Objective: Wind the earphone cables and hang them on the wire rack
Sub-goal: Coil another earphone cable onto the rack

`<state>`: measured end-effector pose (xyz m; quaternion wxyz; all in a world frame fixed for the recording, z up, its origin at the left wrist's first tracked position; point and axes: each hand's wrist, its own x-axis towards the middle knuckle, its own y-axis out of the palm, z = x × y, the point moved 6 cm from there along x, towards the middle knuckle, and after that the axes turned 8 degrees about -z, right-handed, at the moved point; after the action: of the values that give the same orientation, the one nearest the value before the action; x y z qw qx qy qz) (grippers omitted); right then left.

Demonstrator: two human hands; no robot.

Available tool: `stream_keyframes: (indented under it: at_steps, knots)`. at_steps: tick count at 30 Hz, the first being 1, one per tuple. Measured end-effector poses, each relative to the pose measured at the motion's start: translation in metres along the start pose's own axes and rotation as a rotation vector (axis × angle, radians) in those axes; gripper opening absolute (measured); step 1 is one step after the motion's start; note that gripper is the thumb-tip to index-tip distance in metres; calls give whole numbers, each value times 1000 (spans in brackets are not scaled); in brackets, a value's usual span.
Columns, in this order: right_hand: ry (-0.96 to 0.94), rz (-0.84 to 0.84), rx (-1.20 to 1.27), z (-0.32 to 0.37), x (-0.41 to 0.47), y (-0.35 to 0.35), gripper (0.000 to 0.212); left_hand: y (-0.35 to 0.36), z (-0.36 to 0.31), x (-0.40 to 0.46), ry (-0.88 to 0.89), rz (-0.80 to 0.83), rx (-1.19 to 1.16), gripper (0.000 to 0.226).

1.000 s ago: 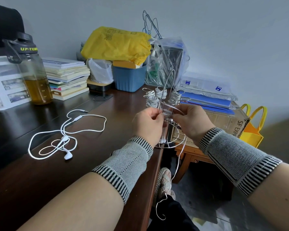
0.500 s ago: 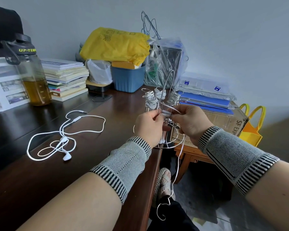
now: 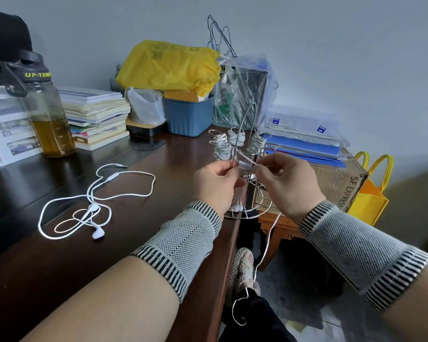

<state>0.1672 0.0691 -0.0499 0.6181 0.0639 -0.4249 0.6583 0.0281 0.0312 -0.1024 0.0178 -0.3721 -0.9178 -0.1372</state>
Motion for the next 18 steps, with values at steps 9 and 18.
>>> stream_keyframes:
  at_steps: [9, 18]
  knots:
    - [-81, 23, 31, -12, -14, -29, 30, -1, -2, -1, 4, -32, 37, 12]
    - [203, -2, -127, -48, 6, -31, 31, -2, -5, -7, -5, -17, 22, 9]
